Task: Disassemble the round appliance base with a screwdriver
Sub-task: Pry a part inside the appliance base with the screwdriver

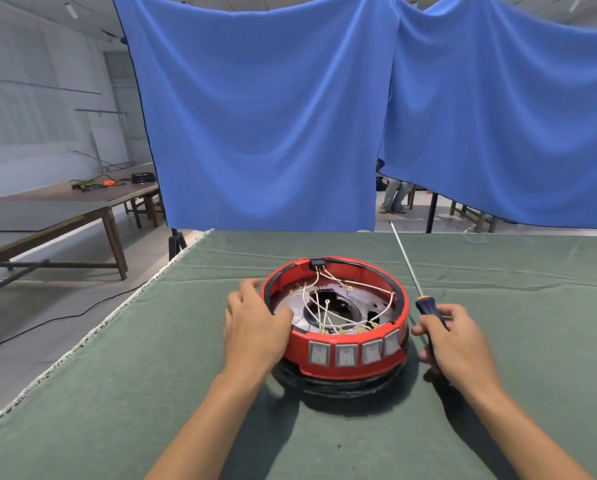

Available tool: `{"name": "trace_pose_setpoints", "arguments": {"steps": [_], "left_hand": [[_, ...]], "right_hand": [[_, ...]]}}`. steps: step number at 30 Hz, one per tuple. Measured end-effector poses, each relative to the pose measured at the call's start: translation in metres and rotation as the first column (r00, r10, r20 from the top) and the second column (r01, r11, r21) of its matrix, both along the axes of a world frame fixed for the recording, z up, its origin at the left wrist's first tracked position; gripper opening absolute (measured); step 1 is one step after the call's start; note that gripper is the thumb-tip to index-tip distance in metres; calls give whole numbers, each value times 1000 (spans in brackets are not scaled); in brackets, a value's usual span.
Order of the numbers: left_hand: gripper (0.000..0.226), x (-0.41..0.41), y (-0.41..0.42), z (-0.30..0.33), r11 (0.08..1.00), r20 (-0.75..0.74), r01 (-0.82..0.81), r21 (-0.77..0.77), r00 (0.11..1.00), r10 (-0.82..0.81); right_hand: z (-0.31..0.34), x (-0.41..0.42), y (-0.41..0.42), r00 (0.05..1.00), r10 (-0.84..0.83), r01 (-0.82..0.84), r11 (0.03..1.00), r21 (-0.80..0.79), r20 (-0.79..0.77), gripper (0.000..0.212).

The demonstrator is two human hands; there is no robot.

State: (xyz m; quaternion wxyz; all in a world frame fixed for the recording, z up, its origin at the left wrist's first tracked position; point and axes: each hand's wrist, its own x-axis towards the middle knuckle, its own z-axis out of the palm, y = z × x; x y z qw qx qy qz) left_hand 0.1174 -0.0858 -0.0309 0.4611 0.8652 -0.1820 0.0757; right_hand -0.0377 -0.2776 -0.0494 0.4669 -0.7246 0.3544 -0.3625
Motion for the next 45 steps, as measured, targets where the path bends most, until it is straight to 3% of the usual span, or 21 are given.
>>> {"name": "trace_pose_setpoints", "arguments": {"steps": [2, 6, 12, 15, 17, 19, 21, 25, 30, 34, 38, 45], "left_hand": [[49, -5, -2, -1, 999, -123, 41, 1, 992, -41], [41, 1, -5, 6, 996, -175, 80, -49, 981, -88], [59, 23, 2, 27, 916, -226, 358, -180, 891, -393], [55, 25, 0, 34, 939, -195, 340, -60, 918, -345], [48, 21, -3, 34, 962, -75, 226, 156, 973, -216], [43, 10, -4, 34, 929, 109, 68, 365, 987, -115], [36, -6, -5, 36, 906, 232, 28, 423, 963, -138], [28, -48, -21, 38, 885, 344, 116, 450, 892, -292], [33, -62, -45, 28, 762, 209, 327, 559, 834, -511], [37, -39, -45, 28, 710, 146, 409, 573, 802, -579], [33, -14, -40, 36, 721, 113, 403, 563, 827, -550], [14, 16, -70, 42, 841, 134, 261, 474, 922, -362]], "right_hand": [[4, 0, 4, 998, 29, -29, 1000, -7, 48, 13], [9, -5, 9, 996, 56, -52, 997, -51, 72, 15], [12, -12, 4, 998, 10, -4, 995, -98, 61, 23], [11, -11, 4, 999, 30, -27, 994, -108, 29, 28], [10, -9, 6, 998, 62, -60, 992, -108, 12, 25], [10, -8, 7, 996, 83, -81, 991, -105, 11, 19], [10, -7, 7, 996, 91, -89, 991, -102, 15, 16], [9, -6, 8, 996, 79, -75, 991, -106, 30, 15], [9, 1, 12, 997, 43, -34, 988, -151, 57, 17], [11, 16, 12, 998, 64, -67, 978, -200, -23, 19], [13, 36, 13, 989, 104, -128, 962, -240, -110, 22], [19, 60, -2, 967, 229, -248, 950, -190, -115, 13]]}}
